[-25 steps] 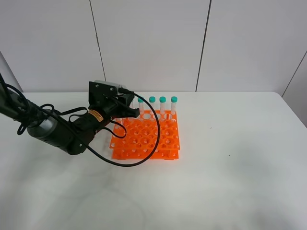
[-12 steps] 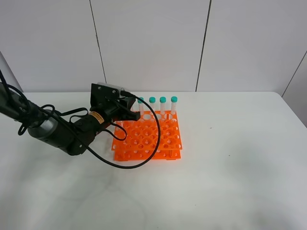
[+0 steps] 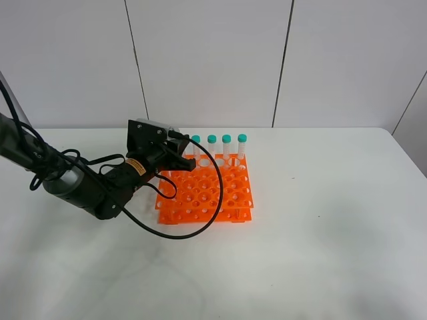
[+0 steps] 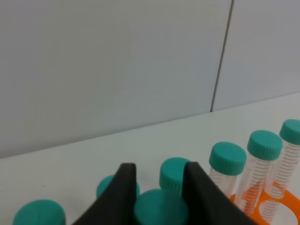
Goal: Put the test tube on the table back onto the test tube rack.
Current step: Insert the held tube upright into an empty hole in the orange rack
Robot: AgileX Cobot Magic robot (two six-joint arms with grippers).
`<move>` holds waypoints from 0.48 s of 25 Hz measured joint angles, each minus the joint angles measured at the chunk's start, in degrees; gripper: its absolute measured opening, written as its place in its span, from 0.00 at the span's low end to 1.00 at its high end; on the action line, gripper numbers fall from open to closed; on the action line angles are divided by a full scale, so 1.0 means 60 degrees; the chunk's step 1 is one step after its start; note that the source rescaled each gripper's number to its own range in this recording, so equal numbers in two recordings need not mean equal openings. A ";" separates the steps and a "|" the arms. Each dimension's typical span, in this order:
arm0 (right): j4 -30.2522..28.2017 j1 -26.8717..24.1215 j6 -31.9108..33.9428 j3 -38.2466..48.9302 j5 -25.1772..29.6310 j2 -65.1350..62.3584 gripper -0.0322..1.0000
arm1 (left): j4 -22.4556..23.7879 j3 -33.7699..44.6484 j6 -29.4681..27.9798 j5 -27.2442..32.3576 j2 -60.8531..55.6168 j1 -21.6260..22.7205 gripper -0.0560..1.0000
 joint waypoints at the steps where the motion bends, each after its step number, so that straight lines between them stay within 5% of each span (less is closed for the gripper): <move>1: 0.0000 0.0000 0.0000 0.0000 0.0000 0.0000 0.42 | 0.0000 0.0000 0.0000 0.0009 0.0000 0.0000 0.05; 12: 0.0000 0.0000 0.0000 0.0000 0.0000 0.0000 0.42 | -0.0011 -0.0017 -0.0551 0.0091 0.0000 0.0000 0.05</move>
